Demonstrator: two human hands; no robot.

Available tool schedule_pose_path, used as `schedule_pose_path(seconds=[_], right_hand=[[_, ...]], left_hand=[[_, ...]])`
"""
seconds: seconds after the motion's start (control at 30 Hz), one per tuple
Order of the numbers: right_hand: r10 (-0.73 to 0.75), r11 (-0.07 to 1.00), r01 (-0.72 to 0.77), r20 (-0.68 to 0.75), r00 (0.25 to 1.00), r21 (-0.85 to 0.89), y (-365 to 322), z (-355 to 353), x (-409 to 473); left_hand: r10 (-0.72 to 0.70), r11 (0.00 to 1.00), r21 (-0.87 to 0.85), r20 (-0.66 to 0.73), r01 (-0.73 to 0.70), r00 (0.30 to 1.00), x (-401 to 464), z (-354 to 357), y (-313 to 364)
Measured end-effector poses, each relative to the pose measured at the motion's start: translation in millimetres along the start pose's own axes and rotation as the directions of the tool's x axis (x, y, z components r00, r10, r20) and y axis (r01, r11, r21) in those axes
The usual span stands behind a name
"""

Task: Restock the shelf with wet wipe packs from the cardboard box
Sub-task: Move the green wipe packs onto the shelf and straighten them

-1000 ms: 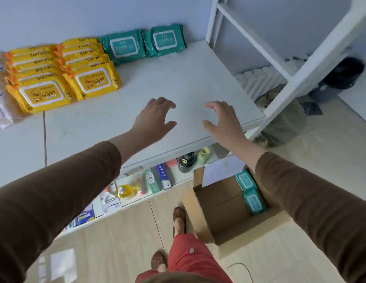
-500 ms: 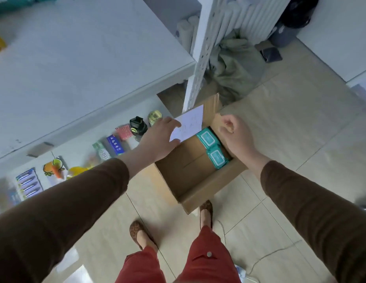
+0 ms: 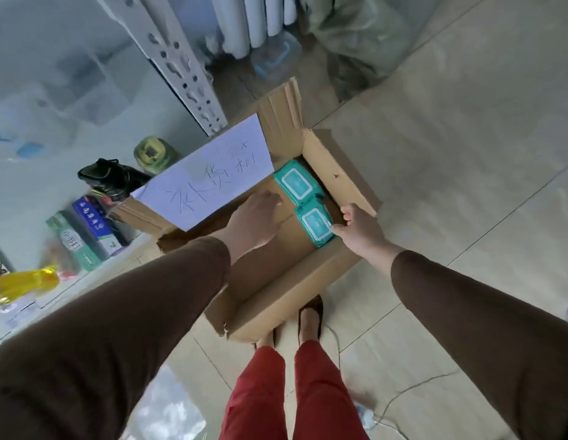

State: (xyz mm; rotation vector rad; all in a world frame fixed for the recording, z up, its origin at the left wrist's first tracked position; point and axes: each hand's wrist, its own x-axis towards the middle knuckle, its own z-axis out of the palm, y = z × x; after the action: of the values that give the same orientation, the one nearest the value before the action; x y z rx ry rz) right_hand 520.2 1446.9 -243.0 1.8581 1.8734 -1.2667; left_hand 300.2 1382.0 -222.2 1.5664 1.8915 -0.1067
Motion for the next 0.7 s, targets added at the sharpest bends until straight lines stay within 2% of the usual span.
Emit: schedule_pose_path(seconds=[0.23,0.4,0.5,0.57,0.7], right_hand=[[0.096,0.985,-0.080,0.101,0.990,-0.155,37,50,94],[0.174,0.958,-0.127,0.171,0.970,-0.256,58,92,163],[0.209,0.926,-0.135,0.183,0.961,-0.351,69,108,185],[0.197,0.928,-0.117,0.200,0.960,-0.353,75,119,195],[0.212,0.904,-0.126,0.173,0.962,-0.408,80,138,207]], left_hand=[[0.003,0.992,0.123,0.037,-0.007,0.999,127,69,-23],[0.074,0.965,0.252,-0.005,-0.070,0.997,214,118,-38],[0.166,0.898,0.416,-0.013,-0.145,0.986,253,136,-43],[0.220,0.826,0.527,0.025,-0.200,0.975,272,145,-46],[0.255,0.728,0.635,0.102,-0.260,0.962,293,150,-43]])
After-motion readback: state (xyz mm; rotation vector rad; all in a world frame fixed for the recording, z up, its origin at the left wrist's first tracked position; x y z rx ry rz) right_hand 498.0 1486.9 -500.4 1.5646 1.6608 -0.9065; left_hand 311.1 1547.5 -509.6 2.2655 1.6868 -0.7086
